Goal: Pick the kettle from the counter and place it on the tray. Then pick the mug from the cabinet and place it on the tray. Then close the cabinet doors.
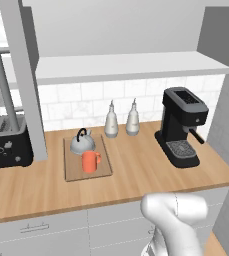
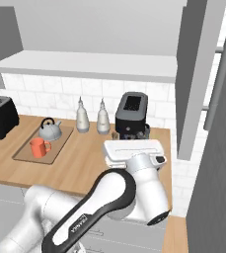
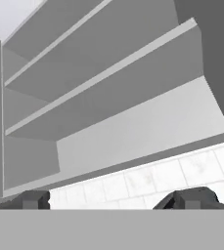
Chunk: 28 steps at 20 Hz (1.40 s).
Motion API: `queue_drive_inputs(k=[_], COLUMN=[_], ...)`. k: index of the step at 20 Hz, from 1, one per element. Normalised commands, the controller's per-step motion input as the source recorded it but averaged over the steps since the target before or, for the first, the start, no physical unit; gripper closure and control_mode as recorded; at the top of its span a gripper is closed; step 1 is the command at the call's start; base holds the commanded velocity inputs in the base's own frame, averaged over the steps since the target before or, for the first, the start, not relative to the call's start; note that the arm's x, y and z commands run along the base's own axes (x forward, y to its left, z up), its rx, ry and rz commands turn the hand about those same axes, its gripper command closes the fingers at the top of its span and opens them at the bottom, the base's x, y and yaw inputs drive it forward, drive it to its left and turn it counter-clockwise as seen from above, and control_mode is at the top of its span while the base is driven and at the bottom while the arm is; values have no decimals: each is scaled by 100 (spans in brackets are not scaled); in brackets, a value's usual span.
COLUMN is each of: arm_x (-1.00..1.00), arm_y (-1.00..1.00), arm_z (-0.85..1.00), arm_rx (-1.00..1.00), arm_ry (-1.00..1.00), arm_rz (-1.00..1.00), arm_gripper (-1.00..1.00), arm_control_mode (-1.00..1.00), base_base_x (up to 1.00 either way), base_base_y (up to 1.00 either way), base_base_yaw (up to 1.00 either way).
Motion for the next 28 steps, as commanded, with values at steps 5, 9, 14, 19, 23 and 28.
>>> queue_drive_inputs(k=[5,9,14,19,23,28], arm_x=[-5,0,0,0,-1,-2], arm_y=[-54,-56,-54,-39,-34,-26], arm_z=[-1,-16,-5,17,39,34], arm_rx=[0,2,1,1,0,0], arm_ry=[-3,-2,-4,-17,-24,-24], arm_rz=[0,-2,-2,0,0,0], arm_gripper=[-100,-100,-100,-100,-100,-100], arm_control_mode=[-100,-100,-100,-100,-100,-100], base_base_x=[0,0,0,0,0,0], base_base_y=[0,0,0,0,0,0], base_base_yaw=[0,0,0,0,0,0])
